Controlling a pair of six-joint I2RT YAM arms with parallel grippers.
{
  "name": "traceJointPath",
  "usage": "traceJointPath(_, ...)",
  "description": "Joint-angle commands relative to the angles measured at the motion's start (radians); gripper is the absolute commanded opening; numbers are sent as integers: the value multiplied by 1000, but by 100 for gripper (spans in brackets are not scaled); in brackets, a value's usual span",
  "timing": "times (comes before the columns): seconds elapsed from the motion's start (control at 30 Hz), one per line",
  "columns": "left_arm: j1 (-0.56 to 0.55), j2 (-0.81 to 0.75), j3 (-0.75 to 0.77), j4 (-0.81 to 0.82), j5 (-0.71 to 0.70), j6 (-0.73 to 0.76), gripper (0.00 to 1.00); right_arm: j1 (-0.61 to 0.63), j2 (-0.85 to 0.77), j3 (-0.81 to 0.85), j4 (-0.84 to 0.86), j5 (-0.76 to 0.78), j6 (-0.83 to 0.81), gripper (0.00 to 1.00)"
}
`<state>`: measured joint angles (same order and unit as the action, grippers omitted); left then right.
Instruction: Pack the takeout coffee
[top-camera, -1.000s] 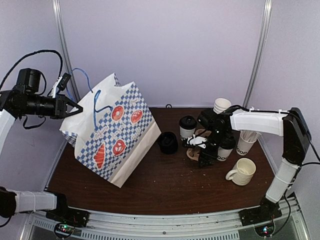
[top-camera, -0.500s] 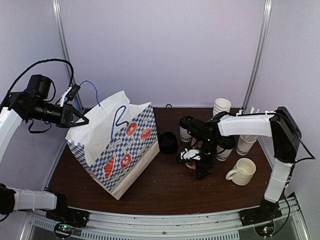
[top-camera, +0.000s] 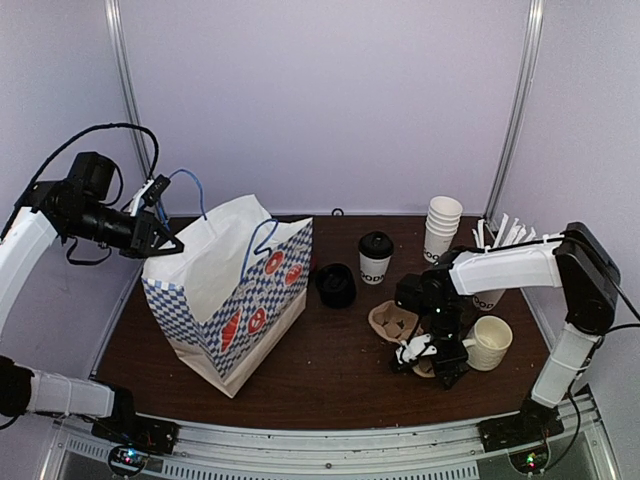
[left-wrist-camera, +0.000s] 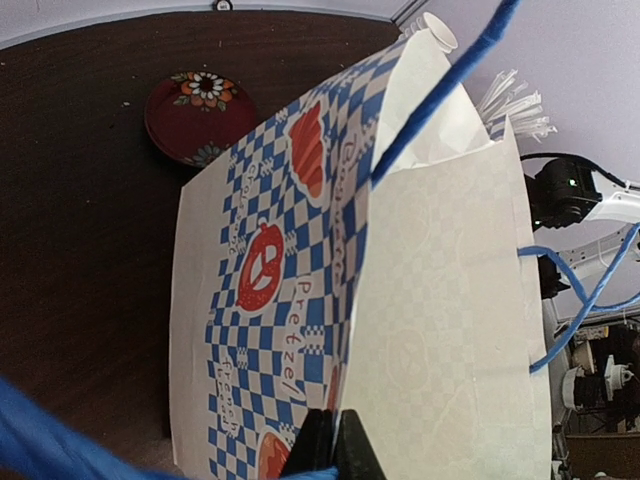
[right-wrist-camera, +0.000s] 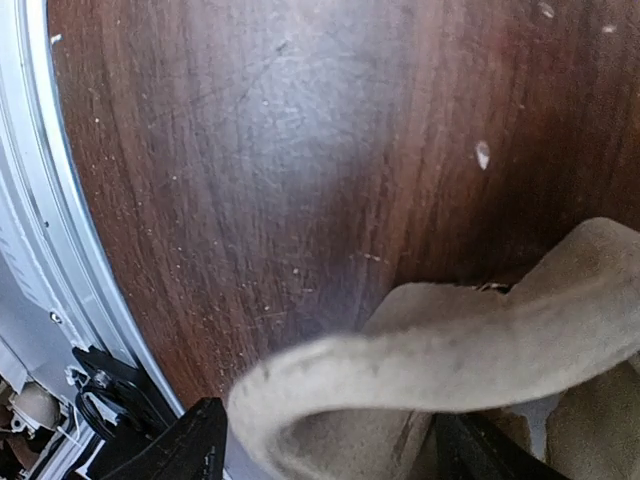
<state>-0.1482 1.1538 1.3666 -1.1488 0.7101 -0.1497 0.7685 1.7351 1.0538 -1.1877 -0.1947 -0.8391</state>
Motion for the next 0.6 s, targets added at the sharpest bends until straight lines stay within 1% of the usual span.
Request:
traceJointPath(0.0, -9, -1, -7, 45, -13, 14, 0, -43, -40, 8, -12, 126, 3, 75)
traceJointPath(0.13, -10, 4, -4, 45, -31, 13, 0, -57, -72, 60, -53, 107, 8, 76)
traceJointPath(0.27, -10, 12, 7, 44, -63, 11, 0, -56, -115, 135, -135, 4, 8, 77)
traceJointPath(0.37, -10, 25, 6, 45, -82, 9, 3, -57, -127, 172, -147, -73, 56, 77)
traceJointPath(0.47, -10, 40, 6, 46, -90, 9, 4, -59, -113, 195, -51, -48, 199, 71)
traceJointPath(0.57, -10, 47, 15, 45, -97, 5, 9, -62, -86, 197, 91, 44, 353, 67)
